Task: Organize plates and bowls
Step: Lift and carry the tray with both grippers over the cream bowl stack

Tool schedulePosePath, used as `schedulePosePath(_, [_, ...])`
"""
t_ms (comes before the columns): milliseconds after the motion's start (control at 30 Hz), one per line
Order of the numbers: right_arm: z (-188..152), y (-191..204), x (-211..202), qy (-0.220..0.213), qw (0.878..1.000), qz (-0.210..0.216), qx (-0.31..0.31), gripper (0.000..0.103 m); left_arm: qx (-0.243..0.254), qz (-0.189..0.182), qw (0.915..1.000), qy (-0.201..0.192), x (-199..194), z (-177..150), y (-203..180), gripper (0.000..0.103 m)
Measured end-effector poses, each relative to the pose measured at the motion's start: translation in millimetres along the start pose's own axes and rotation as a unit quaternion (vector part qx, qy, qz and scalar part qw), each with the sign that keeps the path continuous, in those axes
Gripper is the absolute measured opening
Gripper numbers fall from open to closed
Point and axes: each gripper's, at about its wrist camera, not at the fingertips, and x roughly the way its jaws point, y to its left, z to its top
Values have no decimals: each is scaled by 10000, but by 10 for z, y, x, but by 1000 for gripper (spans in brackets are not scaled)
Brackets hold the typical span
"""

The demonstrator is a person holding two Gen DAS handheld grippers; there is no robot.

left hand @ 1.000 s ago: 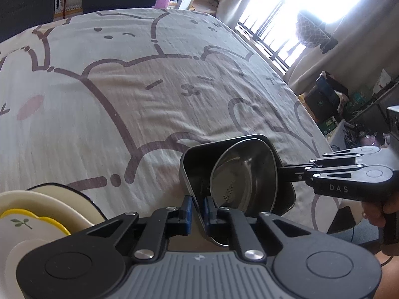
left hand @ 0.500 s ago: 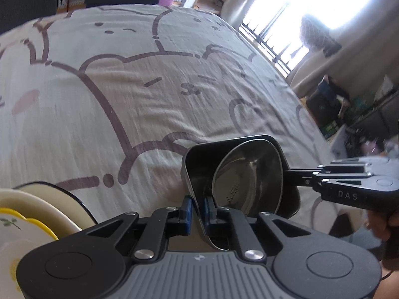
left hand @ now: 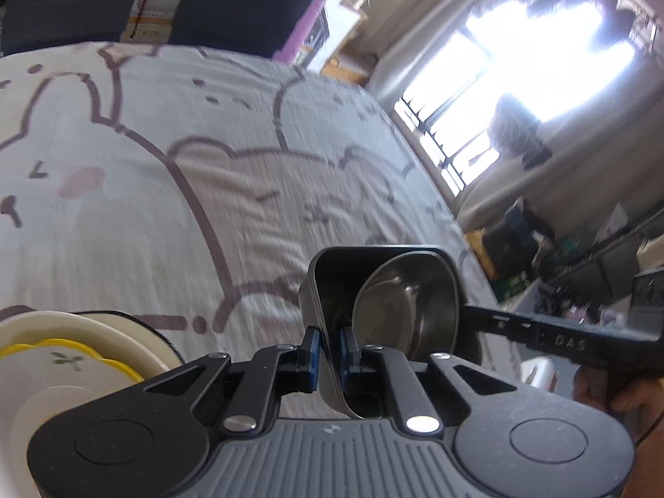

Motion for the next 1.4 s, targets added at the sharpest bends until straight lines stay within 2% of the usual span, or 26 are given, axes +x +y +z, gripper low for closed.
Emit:
schedulePosePath(267, [18,316,-15,-211,9979,617,56,6,-318,-220,9970,-673,-736,-36,290,10])
schedulePosePath(467, [28,626,93,-134,9940,1087,50,6,-661,-255,9920,-1044,-1202,-186,569,10])
schedulePosePath(633, [-23,927,192,-14,9916,1294,20,6,-896,-218,9883,-1211,-1462,-320,804,9])
schedulePosePath(1000, [-201,1376,553,479,9875,1501,-106,6,-1190,12,9870,-1085,-1678,-678,1205,9])
schedulePosePath(1400, [-294,1591,760,797,9868,1359,-376,6,-1243,291,9882,-850,-1600,-763,1376,9])
